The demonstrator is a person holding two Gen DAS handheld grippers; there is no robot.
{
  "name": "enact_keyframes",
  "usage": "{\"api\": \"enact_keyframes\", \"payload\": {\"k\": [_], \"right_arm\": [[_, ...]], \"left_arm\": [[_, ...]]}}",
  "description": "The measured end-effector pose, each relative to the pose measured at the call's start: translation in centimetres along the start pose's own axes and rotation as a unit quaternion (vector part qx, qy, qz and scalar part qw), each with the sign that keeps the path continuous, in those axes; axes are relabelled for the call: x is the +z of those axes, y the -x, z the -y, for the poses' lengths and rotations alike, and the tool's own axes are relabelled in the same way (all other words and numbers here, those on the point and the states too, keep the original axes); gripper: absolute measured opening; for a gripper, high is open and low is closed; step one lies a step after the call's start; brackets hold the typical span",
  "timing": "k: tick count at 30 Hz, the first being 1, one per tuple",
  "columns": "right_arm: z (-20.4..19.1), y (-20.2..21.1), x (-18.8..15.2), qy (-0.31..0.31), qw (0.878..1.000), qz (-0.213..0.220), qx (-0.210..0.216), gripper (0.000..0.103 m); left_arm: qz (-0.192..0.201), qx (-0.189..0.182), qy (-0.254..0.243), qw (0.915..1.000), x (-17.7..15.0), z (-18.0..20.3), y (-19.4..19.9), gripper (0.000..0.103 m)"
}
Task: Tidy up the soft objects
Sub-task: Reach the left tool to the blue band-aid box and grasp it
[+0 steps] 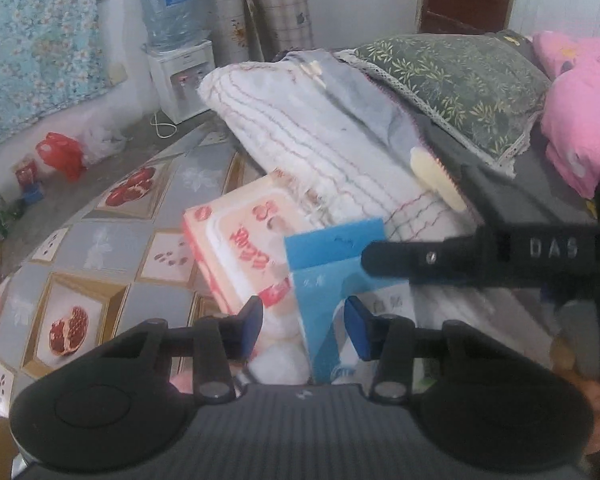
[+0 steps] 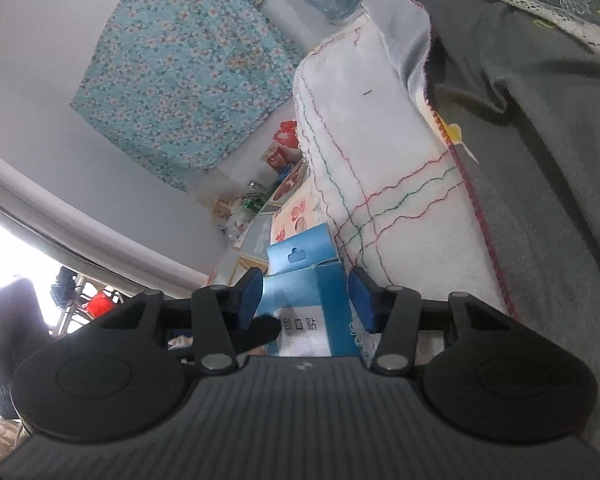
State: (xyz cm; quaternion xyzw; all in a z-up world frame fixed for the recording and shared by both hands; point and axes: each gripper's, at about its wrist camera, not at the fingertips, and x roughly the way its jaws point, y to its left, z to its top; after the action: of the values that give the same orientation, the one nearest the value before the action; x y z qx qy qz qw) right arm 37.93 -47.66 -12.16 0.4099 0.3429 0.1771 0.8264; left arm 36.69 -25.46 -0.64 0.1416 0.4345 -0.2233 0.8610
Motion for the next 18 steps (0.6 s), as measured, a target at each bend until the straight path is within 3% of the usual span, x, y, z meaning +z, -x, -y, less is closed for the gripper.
{"api": "enact_keyframes", "payload": {"k": [5, 12, 18], "right_arm": [[0.9, 0.1, 0.3, -0.013, 1.0, -0.001, 0.023, 0.048], [1.3, 0.3, 0.2, -0.018, 0.999, -0.005, 0.037, 0.049], [0.8, 0.4, 0.0, 0.0, 1.0, -0.003, 0.031, 0.049]], "left_arm": [[-0.028, -0.028, 0.009, 0.9992, 0.5, 0.2, -0.2, 0.049], [-0.059, -0.055, 0.018, 0.9966, 0.3, 0.8, -1.7, 0.063], [-0.059, -0.04, -0.001, 0.9975, 0.1, 2.4, -2.1, 0.072]]}}
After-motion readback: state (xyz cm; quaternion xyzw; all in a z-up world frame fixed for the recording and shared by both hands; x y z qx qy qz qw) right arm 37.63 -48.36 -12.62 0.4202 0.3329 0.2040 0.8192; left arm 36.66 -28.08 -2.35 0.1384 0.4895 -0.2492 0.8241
